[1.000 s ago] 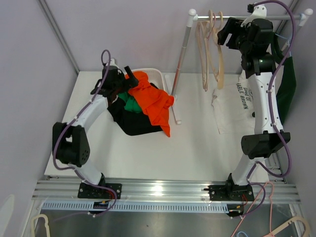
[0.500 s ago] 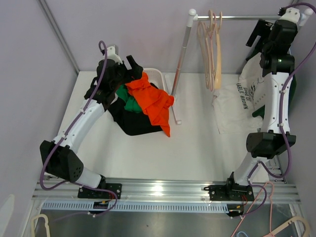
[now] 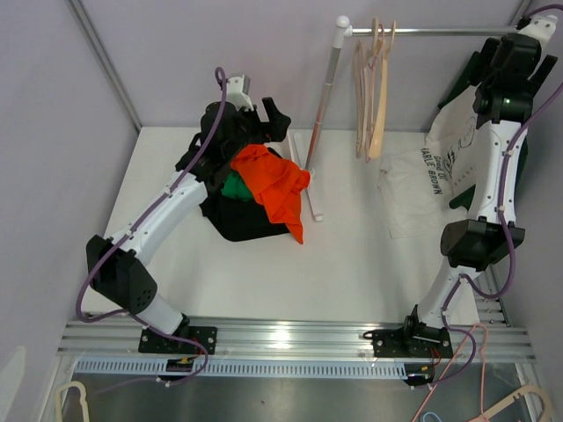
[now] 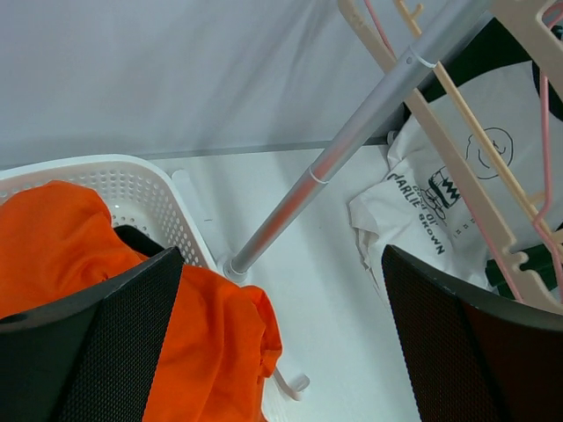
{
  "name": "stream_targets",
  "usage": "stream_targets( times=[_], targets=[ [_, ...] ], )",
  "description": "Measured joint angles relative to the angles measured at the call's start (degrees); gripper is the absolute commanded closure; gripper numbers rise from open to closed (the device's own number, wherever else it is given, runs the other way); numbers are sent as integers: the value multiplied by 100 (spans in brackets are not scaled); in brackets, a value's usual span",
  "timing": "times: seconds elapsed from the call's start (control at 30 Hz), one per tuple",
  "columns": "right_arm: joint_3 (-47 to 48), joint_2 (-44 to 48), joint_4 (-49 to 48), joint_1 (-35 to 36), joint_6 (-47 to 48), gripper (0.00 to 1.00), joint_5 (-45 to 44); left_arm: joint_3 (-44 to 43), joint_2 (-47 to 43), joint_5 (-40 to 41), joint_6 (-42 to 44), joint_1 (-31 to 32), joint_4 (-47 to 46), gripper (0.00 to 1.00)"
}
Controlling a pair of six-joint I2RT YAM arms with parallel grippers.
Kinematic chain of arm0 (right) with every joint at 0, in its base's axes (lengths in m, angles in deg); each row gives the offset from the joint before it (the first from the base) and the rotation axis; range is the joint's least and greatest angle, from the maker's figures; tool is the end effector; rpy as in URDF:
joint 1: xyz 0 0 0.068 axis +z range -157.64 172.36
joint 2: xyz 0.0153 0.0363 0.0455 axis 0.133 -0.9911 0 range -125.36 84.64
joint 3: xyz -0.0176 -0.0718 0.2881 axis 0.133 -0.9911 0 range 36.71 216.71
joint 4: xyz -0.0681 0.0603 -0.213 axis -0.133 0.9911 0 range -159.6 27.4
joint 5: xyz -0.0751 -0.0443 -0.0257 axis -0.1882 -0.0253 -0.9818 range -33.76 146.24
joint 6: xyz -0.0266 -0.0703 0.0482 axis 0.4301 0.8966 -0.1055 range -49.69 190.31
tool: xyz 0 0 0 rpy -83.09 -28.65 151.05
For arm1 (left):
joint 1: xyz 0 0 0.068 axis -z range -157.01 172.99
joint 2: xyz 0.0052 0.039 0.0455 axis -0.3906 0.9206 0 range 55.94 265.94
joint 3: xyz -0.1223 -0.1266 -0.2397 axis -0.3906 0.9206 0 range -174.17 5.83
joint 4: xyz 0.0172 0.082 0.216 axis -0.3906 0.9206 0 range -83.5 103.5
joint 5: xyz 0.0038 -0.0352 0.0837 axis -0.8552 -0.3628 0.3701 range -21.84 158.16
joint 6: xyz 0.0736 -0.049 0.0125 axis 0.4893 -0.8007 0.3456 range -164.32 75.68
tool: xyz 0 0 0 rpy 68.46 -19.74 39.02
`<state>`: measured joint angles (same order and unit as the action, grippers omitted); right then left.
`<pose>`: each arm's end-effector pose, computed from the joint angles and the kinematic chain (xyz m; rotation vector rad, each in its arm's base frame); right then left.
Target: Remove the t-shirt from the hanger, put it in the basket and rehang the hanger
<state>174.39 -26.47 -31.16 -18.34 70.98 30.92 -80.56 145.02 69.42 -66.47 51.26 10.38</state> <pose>0.4167 -0.1133 0.5023 0.4735 1.7249 -0.5350 0.3385 -0.1801 0.4351 0.0753 1.7248 -0.6383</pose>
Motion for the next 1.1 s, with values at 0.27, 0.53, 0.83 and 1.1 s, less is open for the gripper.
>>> stream_targets(
  times=[0.27,0.53,0.83,1.1],
  targets=[
    [2,-85,-282,-428,28,10,-68,-223,170,-17,131,83,11,1],
    [133,-658,-337,-734,-166,35,483,-341,188,-15,179,107,-20,1],
    [247,-848,-376,-726,-374,73,1303,-341,260,-11,177,136,-42,1],
    [278,-848,-466,-680,-455,100,1687,-341,293,-11,212,214,-37,0]
  ],
)
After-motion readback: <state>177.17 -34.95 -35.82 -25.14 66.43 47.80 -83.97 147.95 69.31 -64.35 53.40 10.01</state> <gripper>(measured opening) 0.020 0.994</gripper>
